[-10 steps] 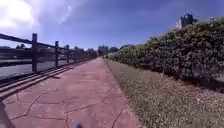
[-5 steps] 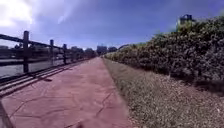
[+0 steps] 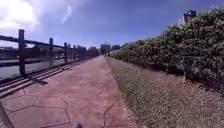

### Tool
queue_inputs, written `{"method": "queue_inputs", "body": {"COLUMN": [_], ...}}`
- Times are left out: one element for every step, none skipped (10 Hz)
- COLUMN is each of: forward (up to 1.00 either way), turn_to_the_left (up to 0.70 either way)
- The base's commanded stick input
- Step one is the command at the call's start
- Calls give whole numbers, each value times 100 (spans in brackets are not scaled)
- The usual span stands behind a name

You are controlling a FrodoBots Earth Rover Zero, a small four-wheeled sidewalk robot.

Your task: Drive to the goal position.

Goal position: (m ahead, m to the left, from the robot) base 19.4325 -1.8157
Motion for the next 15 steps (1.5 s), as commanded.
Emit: {"method": "queue_inputs", "body": {"forward": [70, 70, 70, 70, 70, 70, 70, 70, 70, 70, 70, 70, 70, 70, 70], "turn_to_the_left": [35, 25, 6, 0, 0, 0, 0, 0, 0, 0, 0, 13, 28, 35, 35]}}
